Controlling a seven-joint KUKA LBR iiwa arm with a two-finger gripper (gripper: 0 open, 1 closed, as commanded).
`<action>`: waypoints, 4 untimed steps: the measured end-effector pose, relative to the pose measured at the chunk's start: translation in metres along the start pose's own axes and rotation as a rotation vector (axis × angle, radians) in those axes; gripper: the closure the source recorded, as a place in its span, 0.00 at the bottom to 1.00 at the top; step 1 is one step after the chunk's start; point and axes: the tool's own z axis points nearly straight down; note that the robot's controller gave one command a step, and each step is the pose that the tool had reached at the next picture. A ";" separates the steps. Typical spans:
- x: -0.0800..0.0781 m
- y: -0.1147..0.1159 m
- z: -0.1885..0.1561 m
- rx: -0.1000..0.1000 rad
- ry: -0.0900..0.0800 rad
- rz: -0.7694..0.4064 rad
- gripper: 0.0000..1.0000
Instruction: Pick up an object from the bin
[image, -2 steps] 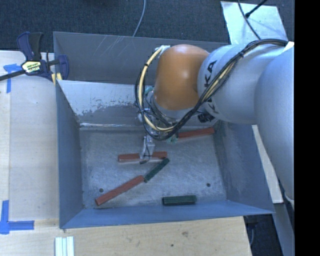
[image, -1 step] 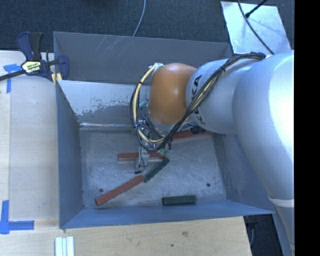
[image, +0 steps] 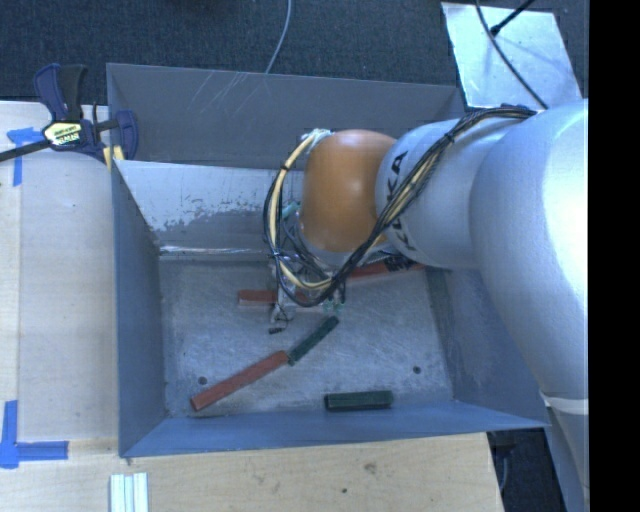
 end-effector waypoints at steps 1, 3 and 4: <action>0.000 0.000 0.000 0.000 0.000 0.000 1.00; 0.003 -0.001 -0.021 0.002 0.011 0.001 1.00; 0.001 -0.001 -0.041 0.002 0.005 0.001 1.00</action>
Offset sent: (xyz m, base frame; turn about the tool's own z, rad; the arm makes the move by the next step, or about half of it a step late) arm 0.0001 0.0001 0.0906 0.0000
